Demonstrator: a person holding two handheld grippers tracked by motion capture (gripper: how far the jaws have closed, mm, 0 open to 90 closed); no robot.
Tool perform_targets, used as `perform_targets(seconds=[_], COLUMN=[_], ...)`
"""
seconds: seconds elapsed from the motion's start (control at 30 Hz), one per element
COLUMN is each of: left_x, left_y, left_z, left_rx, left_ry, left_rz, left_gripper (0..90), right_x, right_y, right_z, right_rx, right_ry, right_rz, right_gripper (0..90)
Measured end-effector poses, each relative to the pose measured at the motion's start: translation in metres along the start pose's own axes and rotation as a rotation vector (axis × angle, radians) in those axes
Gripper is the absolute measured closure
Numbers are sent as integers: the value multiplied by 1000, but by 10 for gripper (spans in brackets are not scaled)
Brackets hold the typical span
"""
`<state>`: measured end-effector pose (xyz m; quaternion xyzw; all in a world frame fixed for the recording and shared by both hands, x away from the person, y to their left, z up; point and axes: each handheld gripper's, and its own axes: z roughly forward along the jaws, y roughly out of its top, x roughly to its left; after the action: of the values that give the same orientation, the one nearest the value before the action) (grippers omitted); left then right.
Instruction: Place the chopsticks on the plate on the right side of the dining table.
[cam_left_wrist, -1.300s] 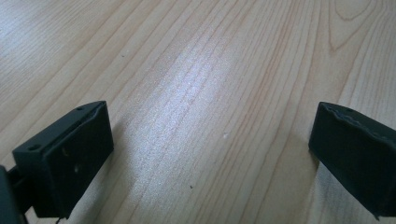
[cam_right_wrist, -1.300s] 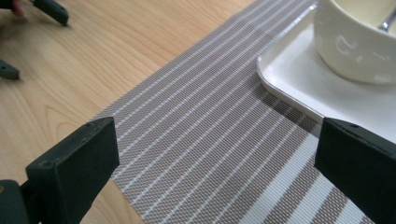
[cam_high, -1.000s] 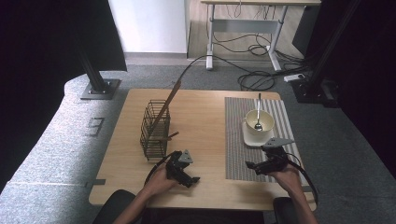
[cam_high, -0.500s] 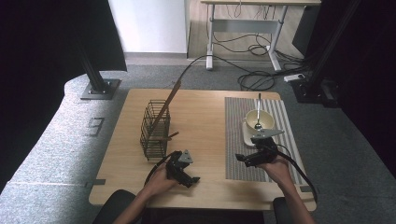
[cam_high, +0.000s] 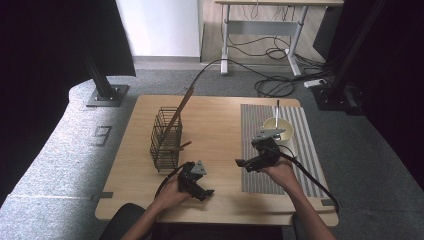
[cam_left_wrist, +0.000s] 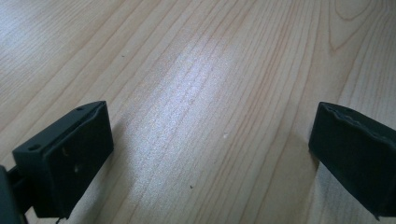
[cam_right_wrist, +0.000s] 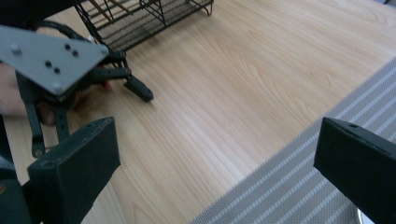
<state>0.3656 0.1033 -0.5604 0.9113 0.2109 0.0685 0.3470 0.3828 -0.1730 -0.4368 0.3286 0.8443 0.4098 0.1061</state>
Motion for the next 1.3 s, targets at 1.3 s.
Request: perform_targets(seconds=[1.3], left_x=[0], left_y=[0], left_z=[0], left_rx=[1], left_ry=[-1], left_rz=[-1], left_gripper=[0], right_x=[54], right_y=[94], right_z=[56], right_rx=[5], right_ry=[128], right_rz=[-105], right_gripper=[0])
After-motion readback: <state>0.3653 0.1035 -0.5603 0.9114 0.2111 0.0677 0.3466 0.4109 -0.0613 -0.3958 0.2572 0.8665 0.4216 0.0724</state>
